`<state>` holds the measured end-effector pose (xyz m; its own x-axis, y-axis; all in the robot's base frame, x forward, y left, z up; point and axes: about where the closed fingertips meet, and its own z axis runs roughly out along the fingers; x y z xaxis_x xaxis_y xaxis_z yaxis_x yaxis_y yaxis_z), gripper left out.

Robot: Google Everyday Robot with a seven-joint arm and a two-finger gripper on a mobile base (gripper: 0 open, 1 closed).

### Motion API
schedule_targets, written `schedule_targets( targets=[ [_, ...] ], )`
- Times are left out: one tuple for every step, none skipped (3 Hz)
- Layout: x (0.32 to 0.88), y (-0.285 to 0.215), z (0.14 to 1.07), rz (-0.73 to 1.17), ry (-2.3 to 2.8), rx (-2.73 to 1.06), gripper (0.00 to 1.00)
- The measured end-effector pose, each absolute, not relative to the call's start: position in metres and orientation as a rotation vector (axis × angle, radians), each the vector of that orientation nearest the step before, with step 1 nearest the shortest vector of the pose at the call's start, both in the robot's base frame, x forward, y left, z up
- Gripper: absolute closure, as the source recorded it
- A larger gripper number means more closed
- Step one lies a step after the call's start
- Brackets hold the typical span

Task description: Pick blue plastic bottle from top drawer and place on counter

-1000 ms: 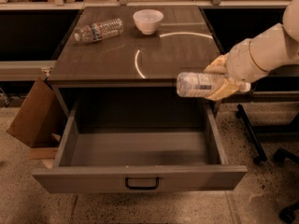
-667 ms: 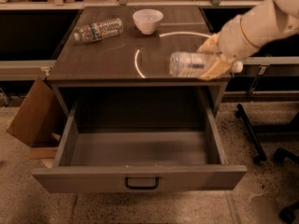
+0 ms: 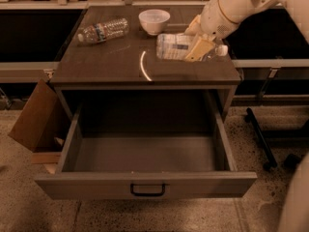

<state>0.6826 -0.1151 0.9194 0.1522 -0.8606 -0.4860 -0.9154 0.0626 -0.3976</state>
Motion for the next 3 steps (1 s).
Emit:
schedule_targets(
  targets=[
    [0.702, -0.096, 0.904, 0.171, 1.776, -1.758, 1.00],
    [0.716, -0.084, 0.885, 0.230, 1.846, -1.740, 0.83],
    [0.727, -0.079, 0.874, 0.265, 1.894, -1.728, 0.59]
  ],
)
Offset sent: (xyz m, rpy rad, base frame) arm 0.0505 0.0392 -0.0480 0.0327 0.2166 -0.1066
